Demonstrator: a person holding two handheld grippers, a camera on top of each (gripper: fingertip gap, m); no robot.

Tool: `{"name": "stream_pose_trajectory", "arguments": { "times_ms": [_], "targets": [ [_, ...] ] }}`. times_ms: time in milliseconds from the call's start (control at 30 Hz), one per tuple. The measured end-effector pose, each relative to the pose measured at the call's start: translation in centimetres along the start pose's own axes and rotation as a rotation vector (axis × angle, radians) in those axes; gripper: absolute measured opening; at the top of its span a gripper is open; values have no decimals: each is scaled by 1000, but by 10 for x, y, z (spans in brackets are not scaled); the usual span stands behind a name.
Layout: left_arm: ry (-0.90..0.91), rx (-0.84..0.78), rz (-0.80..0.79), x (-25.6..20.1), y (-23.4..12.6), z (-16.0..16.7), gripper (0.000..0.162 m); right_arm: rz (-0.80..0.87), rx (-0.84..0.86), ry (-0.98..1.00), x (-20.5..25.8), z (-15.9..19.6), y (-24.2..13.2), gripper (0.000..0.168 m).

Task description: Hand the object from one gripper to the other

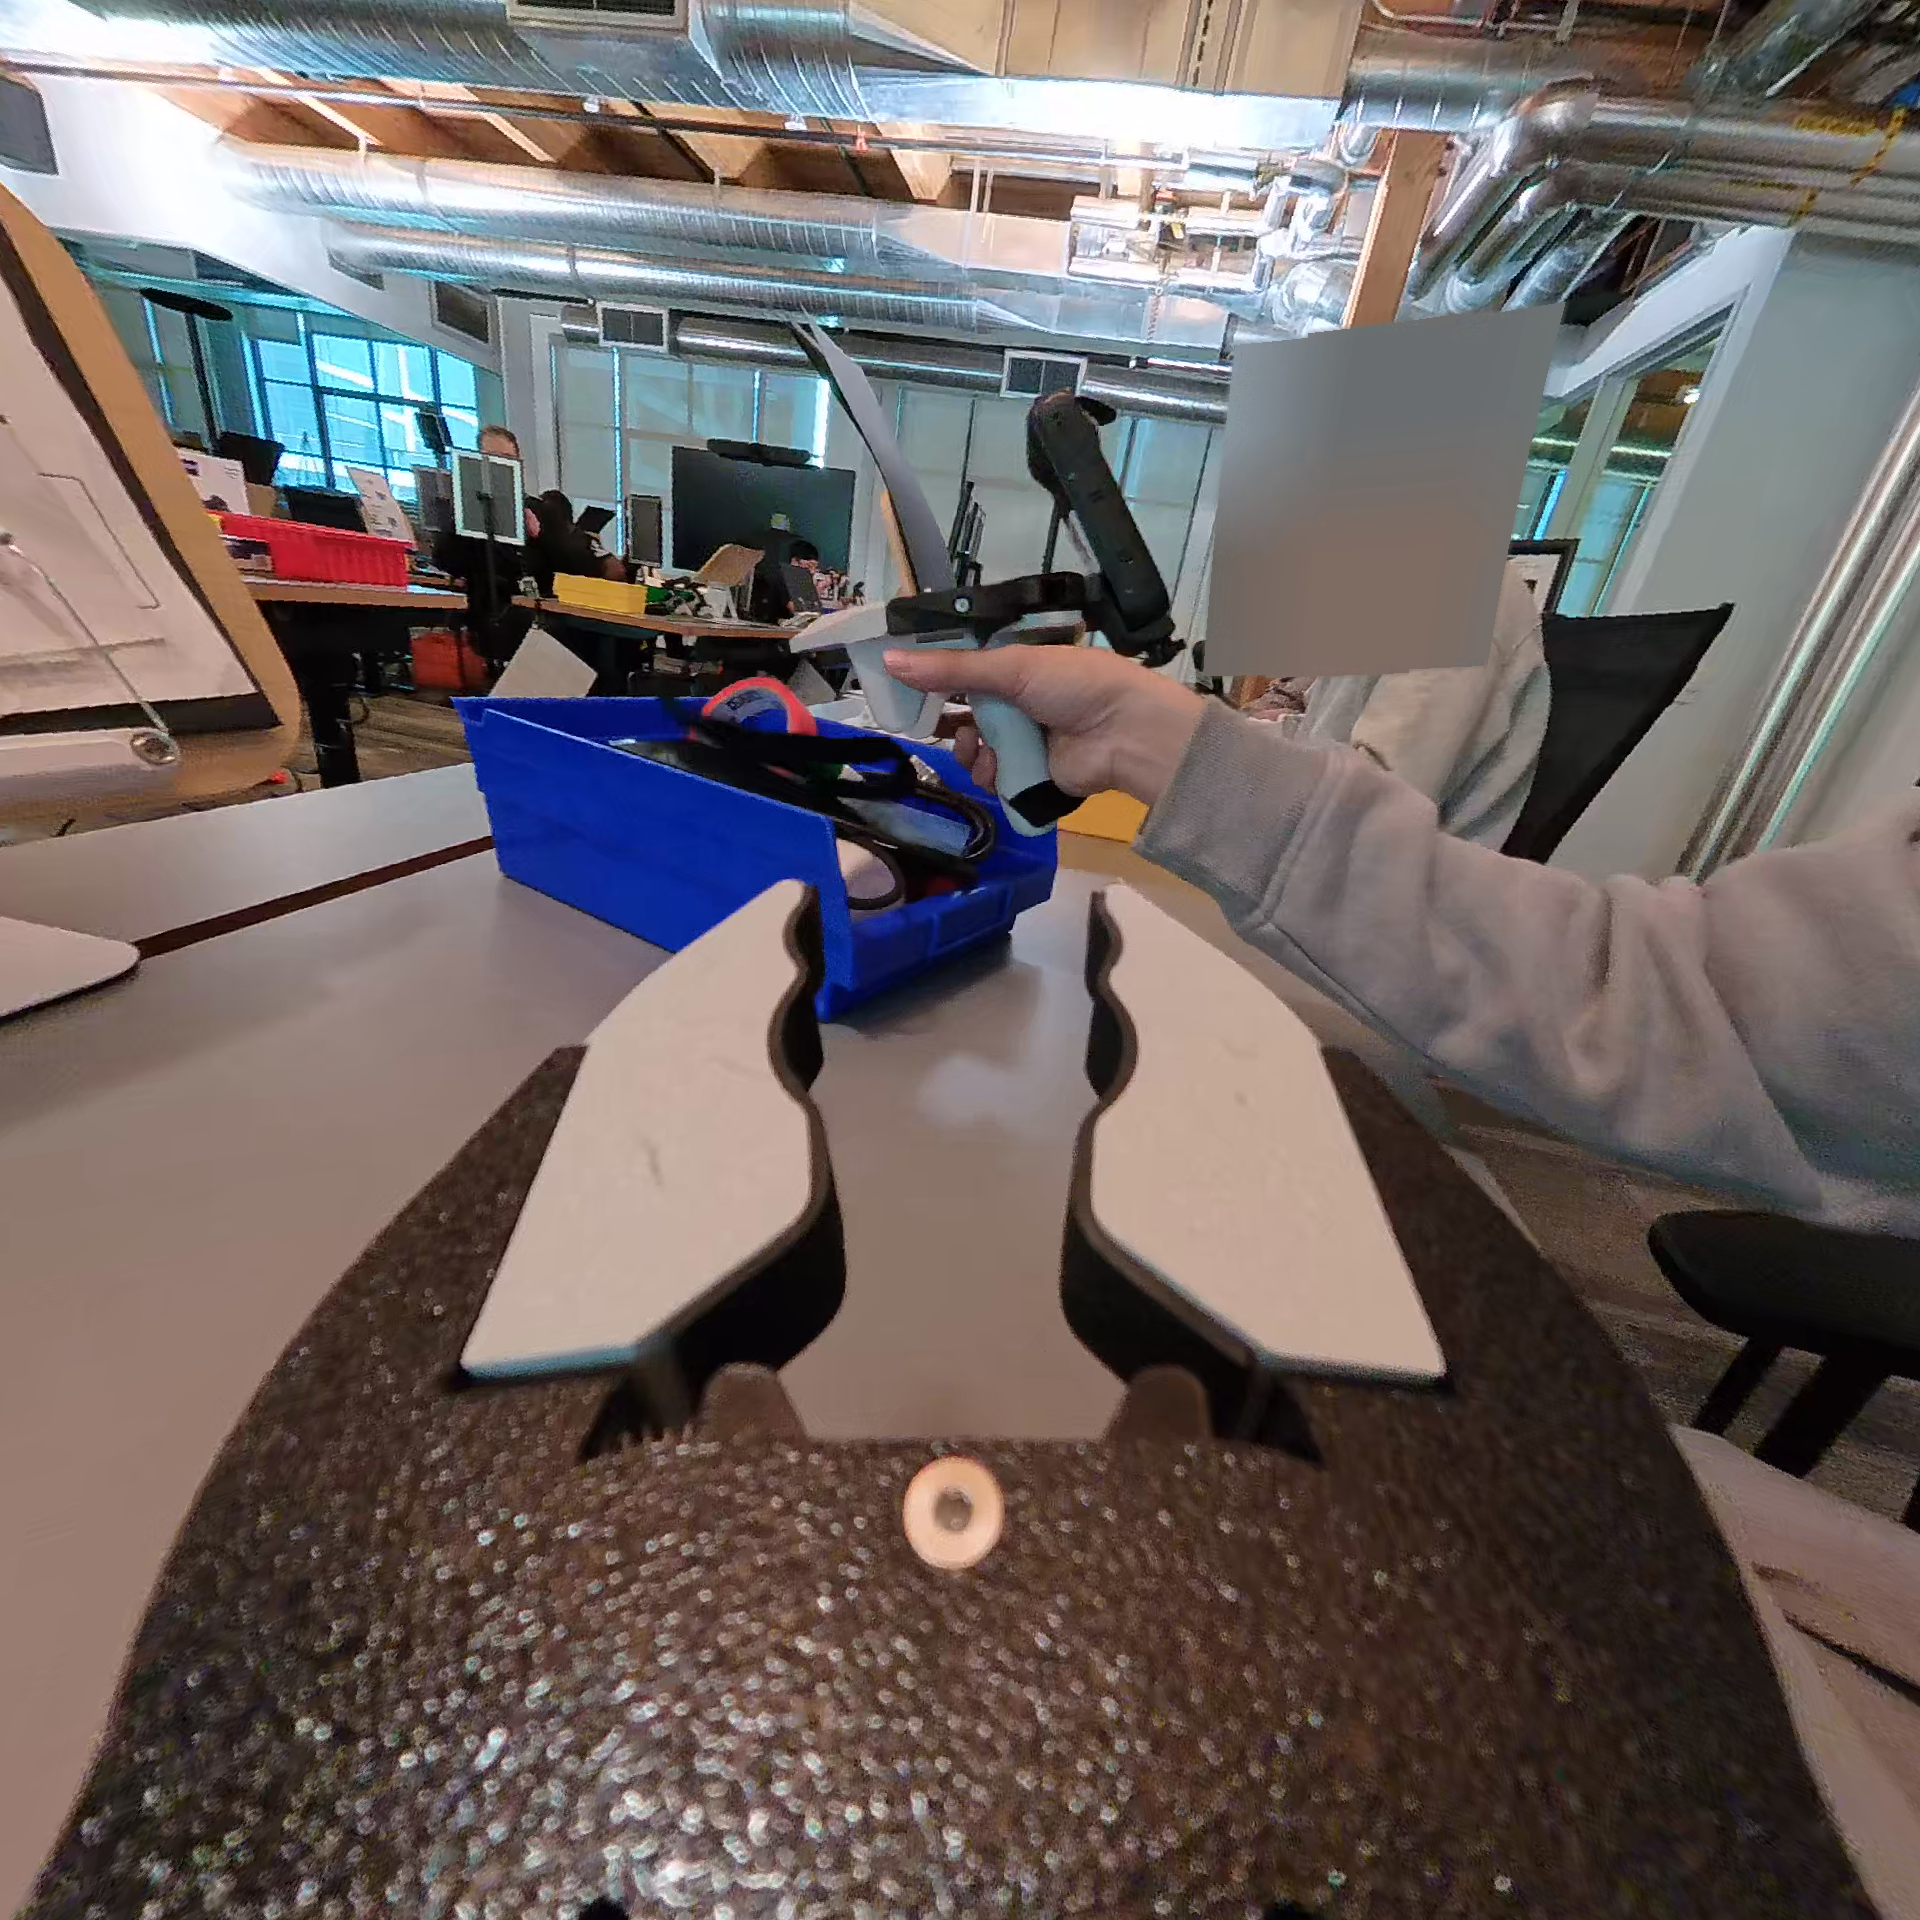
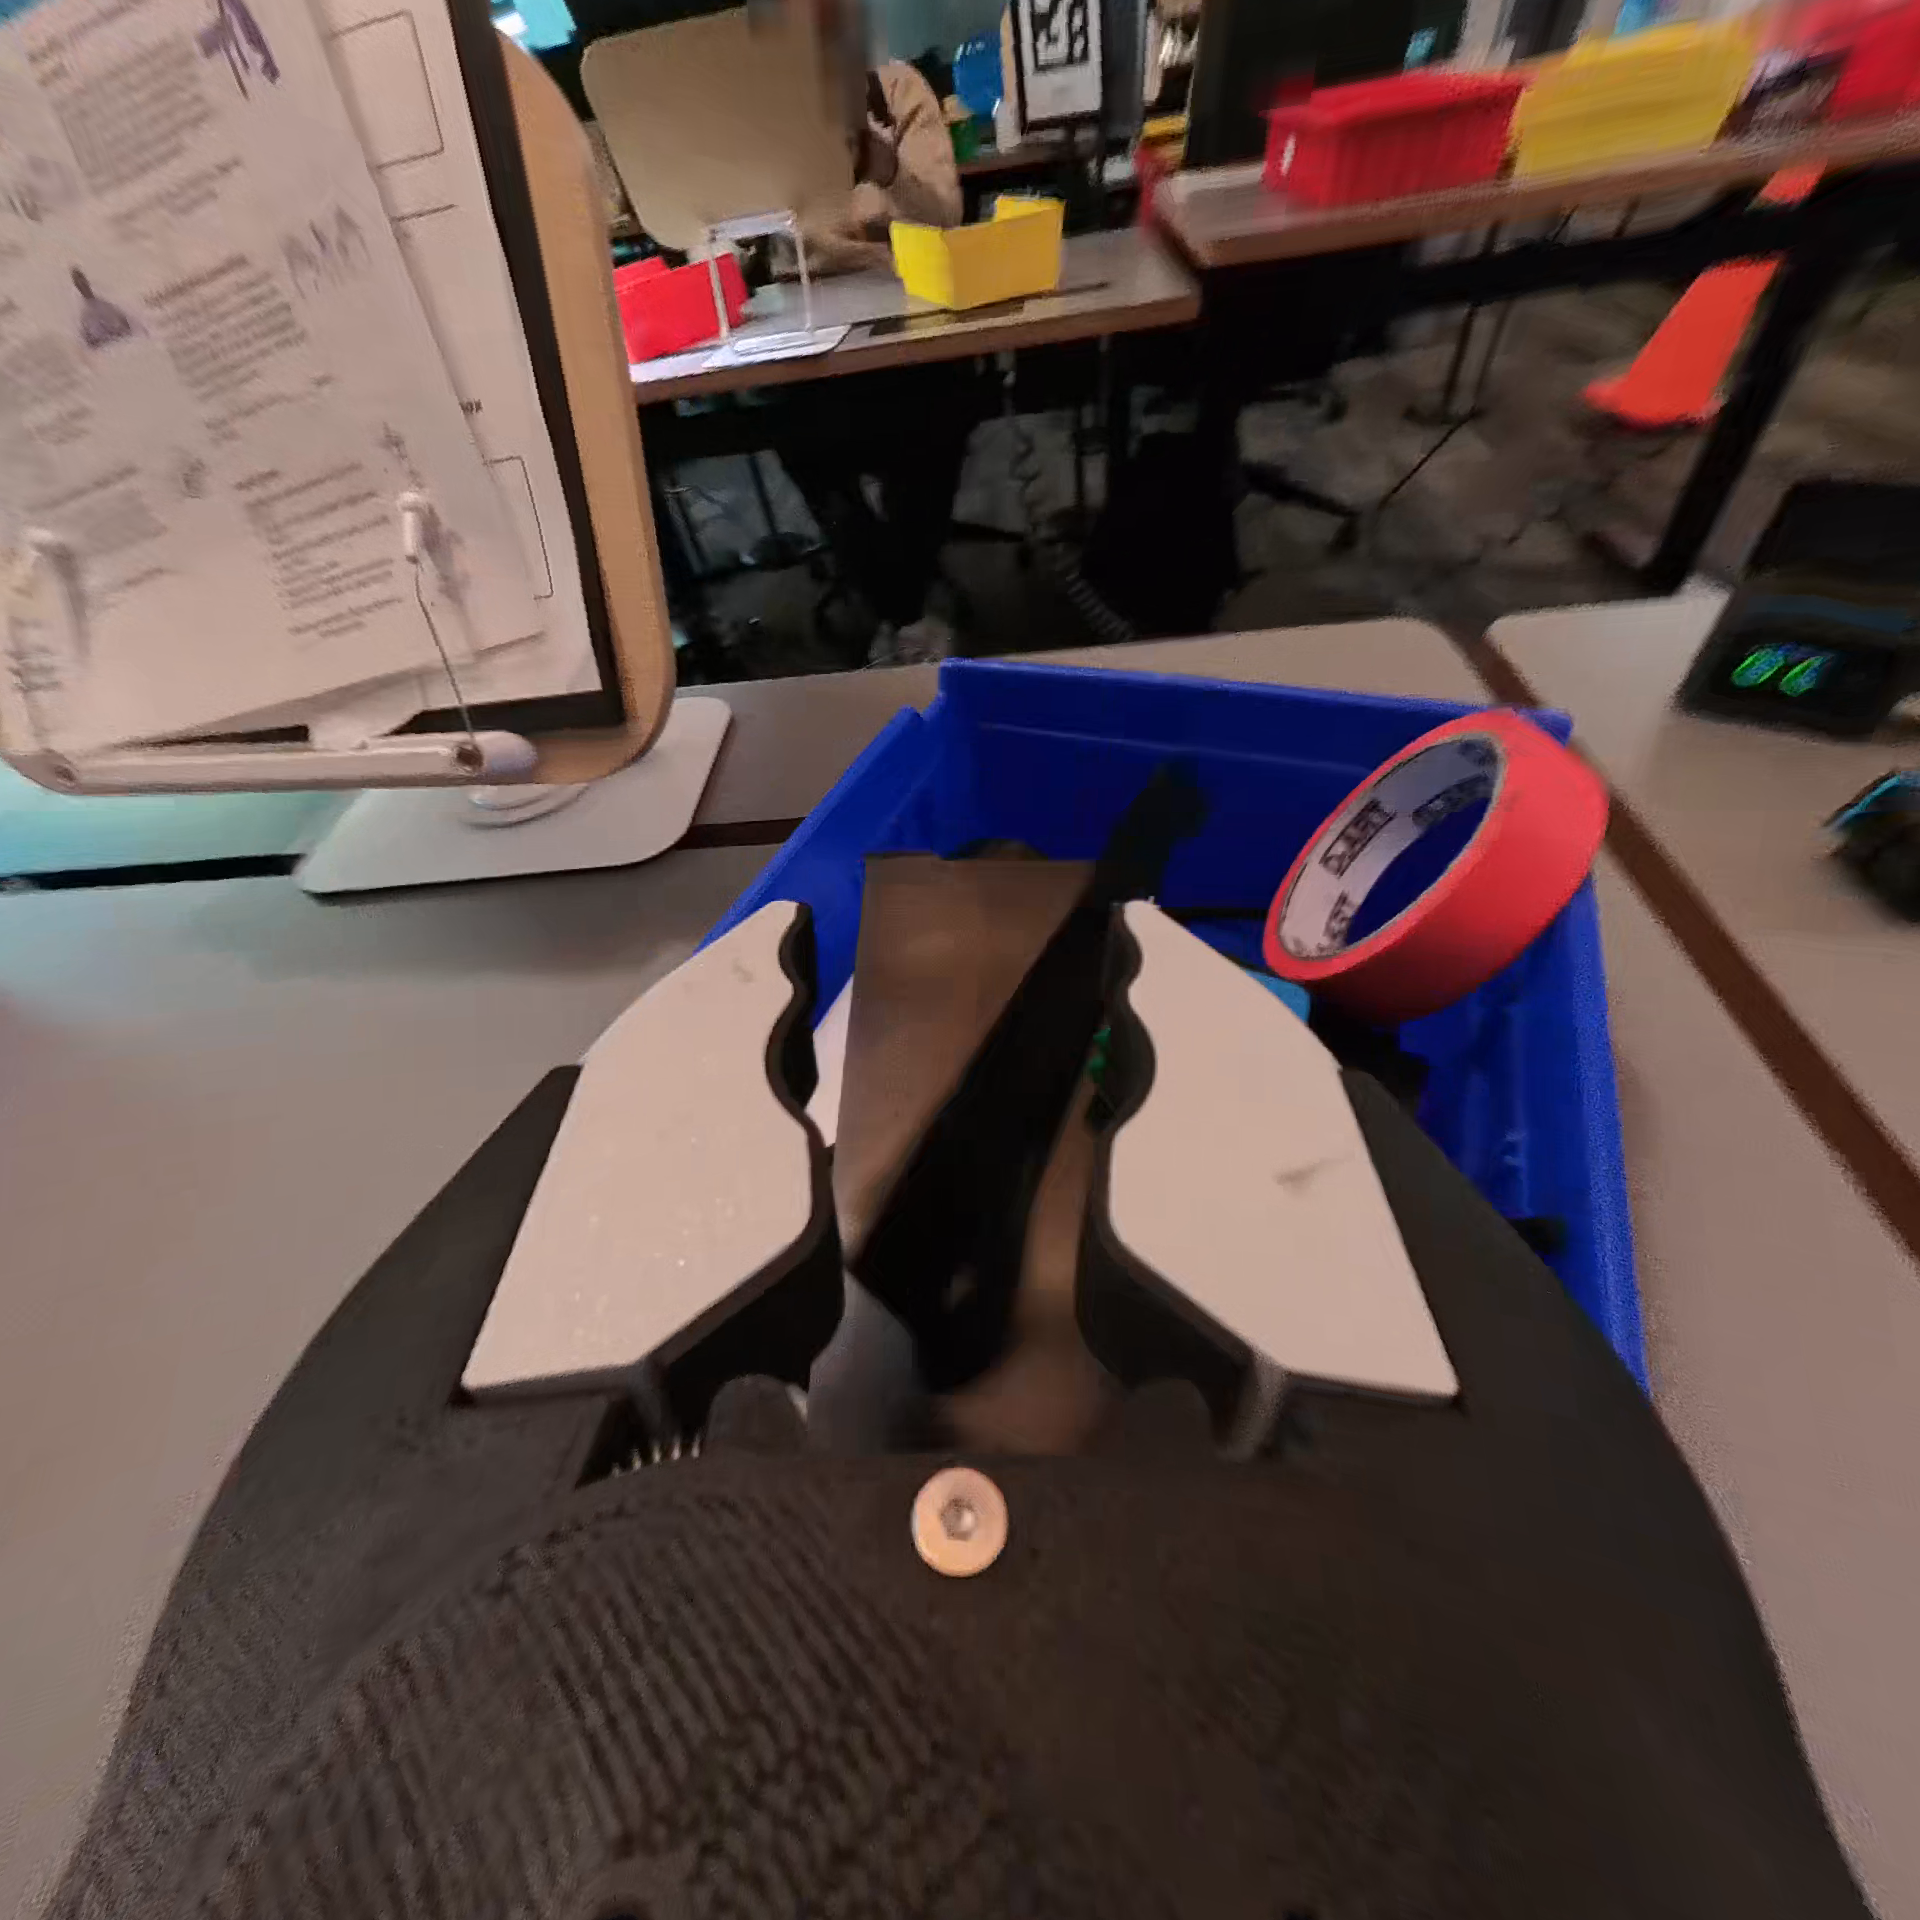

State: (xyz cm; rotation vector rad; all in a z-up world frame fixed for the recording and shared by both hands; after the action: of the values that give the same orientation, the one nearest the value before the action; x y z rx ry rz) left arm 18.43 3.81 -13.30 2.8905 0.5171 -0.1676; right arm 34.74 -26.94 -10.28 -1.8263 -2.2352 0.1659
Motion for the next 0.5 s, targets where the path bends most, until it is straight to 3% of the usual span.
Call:
{"name": "stream_pose_trajectory", "arguments": {
  "times_ms": [167,300,400,500],
  "targets": [
    [-9,-39,-72,12,-7,-9,45,86,-257,-317,55,9,-32,62],
    [22,-125,-233,29,-28,-35,42,-62,-439,-443,124,30,-47,44],
    [147,-100,-468,46,-69,-63,40,-142,-427,-522,149,52,-47,48],
    [270,-8,-775,69,-136,-97,32,-157,-402,-559,152,66,-45,49]
  ]
}}
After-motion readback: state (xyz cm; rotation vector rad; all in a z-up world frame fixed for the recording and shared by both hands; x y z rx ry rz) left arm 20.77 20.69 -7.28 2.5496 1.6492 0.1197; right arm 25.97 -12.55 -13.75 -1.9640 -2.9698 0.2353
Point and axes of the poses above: each gripper's, where its closed fingertips meet, y out along the fingers, z out of its underside, x = y × z across the jaws, the point moved 4 cm from there along -y, back along the fingers
